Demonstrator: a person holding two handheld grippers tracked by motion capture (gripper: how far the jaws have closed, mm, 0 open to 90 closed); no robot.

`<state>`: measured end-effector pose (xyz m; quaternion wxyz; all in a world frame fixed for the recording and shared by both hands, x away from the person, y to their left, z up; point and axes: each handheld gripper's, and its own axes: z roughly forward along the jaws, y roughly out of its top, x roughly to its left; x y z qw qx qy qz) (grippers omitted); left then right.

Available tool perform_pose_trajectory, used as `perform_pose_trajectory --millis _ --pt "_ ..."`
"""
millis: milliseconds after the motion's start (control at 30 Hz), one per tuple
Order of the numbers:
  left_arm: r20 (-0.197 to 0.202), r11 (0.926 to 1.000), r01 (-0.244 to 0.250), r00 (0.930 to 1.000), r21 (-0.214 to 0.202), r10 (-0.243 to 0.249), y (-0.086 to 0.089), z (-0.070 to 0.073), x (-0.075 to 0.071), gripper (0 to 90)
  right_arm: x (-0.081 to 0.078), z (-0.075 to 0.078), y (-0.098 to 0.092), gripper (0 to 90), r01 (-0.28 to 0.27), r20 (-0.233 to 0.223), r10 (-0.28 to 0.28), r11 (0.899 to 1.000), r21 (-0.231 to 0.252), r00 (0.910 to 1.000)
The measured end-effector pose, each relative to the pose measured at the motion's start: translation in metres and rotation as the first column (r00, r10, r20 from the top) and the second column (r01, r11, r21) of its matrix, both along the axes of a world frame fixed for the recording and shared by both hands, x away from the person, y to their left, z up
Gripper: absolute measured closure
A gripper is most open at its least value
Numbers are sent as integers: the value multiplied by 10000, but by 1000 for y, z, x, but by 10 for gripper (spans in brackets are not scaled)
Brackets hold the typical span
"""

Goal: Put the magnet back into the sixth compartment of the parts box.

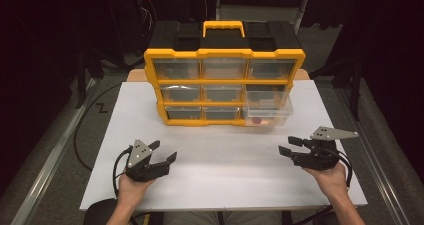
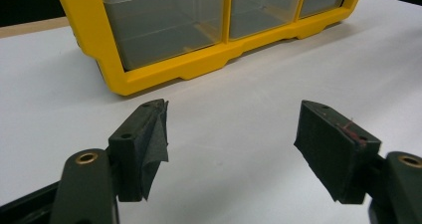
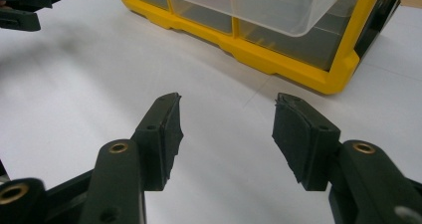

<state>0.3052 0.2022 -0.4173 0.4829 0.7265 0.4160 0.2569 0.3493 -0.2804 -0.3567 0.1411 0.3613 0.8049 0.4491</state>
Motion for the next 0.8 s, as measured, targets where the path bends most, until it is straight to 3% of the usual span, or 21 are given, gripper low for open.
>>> perform_pose_trajectory --millis 800 --pt "-14 10000 -10 10000 -40 10 0 0 0 287 -4 -22 -5 419 336 168 -338 9994 86 9993"
